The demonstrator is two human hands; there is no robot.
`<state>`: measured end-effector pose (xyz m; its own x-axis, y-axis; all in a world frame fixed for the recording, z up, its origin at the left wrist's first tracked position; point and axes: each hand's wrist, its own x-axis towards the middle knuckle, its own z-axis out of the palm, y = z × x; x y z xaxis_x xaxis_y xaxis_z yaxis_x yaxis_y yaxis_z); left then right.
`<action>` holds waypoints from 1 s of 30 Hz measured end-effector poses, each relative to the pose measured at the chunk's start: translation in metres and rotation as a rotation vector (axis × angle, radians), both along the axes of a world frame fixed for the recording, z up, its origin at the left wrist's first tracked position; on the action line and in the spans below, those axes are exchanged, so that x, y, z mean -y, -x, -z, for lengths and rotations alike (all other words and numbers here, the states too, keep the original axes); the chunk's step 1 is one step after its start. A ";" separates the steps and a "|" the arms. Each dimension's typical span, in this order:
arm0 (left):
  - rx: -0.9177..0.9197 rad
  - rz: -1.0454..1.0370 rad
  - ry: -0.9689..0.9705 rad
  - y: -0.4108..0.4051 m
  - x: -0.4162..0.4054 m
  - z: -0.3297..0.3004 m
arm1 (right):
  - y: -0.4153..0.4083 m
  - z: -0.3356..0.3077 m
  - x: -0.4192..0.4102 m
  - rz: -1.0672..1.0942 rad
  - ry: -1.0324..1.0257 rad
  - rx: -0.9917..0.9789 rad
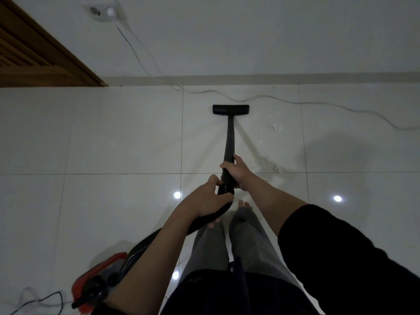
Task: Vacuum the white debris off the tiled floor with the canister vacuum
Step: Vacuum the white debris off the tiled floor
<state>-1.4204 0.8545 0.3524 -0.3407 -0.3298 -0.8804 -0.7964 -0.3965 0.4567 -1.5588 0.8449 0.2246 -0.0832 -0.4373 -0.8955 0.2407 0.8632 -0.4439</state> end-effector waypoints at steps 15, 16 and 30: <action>-0.042 0.026 0.047 -0.007 0.015 0.000 | -0.007 0.005 0.016 0.023 0.033 -0.063; -0.041 0.028 0.046 -0.006 0.017 0.003 | -0.005 0.007 0.018 0.023 0.034 -0.072; -0.019 0.019 0.023 -0.010 -0.016 0.009 | -0.011 0.009 -0.011 0.006 0.020 -0.073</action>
